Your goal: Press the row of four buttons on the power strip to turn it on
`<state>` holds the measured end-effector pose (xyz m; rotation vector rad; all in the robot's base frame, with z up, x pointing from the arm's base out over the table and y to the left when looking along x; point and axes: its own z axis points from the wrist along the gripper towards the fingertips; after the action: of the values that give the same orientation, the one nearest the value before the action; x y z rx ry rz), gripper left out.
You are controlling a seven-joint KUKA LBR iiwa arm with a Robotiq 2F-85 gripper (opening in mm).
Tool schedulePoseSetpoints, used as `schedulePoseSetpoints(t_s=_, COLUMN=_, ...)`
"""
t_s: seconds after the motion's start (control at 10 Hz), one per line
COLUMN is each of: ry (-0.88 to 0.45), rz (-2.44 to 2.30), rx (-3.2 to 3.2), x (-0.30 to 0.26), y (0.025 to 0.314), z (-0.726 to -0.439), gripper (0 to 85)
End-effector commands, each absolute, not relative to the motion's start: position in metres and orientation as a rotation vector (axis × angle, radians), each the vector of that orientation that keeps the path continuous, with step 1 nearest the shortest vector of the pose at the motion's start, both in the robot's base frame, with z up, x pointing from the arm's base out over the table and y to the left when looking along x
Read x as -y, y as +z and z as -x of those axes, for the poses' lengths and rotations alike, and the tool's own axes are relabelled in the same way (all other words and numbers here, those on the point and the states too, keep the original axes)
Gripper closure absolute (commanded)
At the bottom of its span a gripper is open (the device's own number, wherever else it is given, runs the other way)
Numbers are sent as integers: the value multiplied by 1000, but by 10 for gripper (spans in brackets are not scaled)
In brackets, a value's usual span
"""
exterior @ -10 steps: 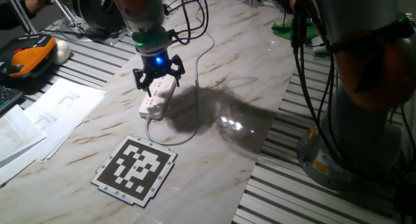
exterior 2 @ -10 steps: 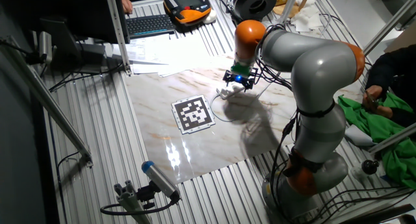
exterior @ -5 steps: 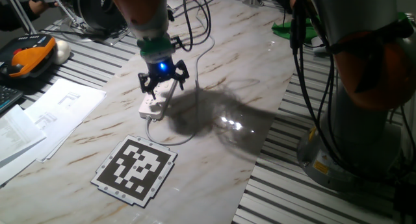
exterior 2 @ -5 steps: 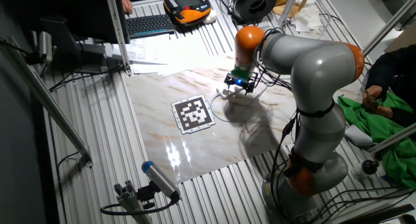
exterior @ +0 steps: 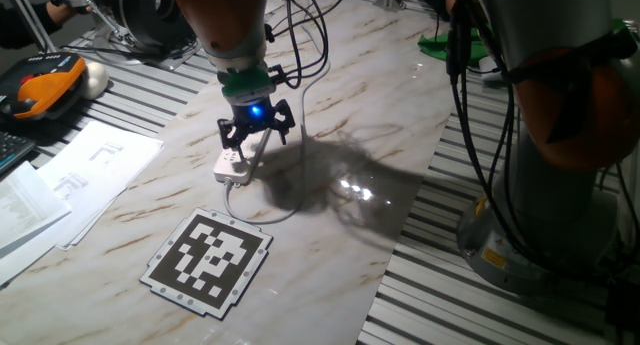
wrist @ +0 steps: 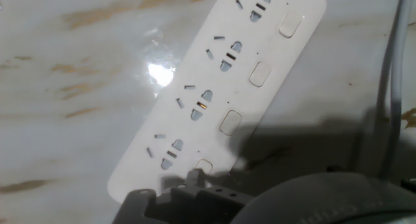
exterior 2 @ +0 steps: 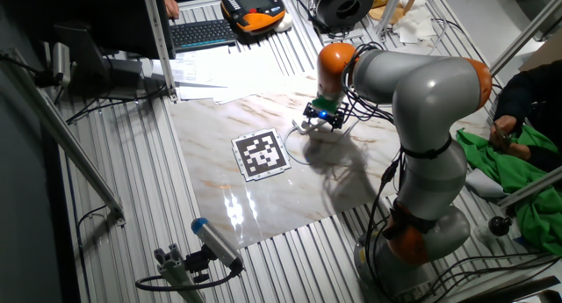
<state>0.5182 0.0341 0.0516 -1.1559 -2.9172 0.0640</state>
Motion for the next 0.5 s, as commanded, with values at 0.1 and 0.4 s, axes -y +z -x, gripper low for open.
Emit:
schedulePoseSetpoints(t_s=0.1, ry=58, rz=1155, rx=2923, x=-32, y=48, z=-518, gripper=0)
schedulePoseSetpoints(t_s=0.4, ry=38, rz=1155, rx=2936, x=-27, y=40, z=-519, gripper=0)
